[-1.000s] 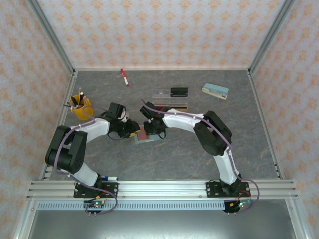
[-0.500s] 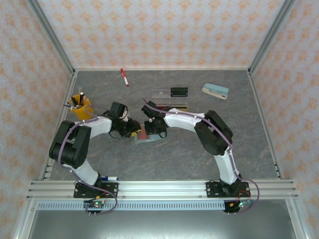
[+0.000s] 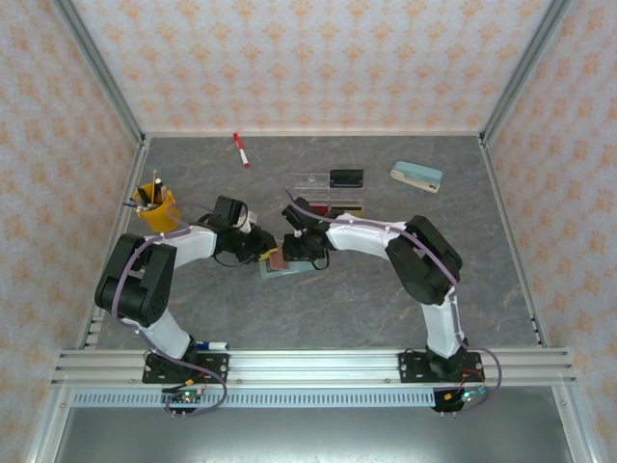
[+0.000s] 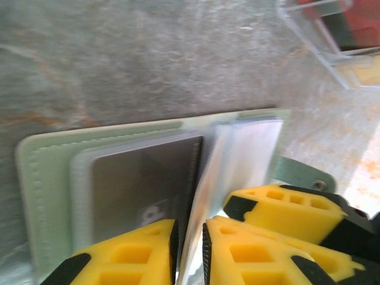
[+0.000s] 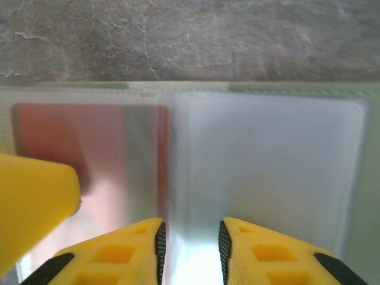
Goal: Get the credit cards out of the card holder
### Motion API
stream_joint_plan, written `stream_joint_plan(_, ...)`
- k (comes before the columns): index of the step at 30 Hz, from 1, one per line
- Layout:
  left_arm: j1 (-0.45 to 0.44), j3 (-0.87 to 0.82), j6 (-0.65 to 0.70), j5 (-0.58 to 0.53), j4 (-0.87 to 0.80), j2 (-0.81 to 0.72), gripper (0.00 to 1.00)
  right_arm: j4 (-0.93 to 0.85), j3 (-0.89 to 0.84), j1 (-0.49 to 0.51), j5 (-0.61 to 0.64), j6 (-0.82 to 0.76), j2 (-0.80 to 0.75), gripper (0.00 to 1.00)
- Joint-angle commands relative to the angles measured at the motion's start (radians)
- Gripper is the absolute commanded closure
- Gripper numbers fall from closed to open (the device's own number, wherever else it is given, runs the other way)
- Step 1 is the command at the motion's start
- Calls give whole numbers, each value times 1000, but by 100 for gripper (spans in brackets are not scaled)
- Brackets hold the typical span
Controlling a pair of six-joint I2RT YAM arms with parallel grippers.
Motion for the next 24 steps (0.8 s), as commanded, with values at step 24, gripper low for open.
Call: stream_joint_plan(24,-65,38,-45,-94,4,-34,62,132,-150,-74,19,53,-202,74)
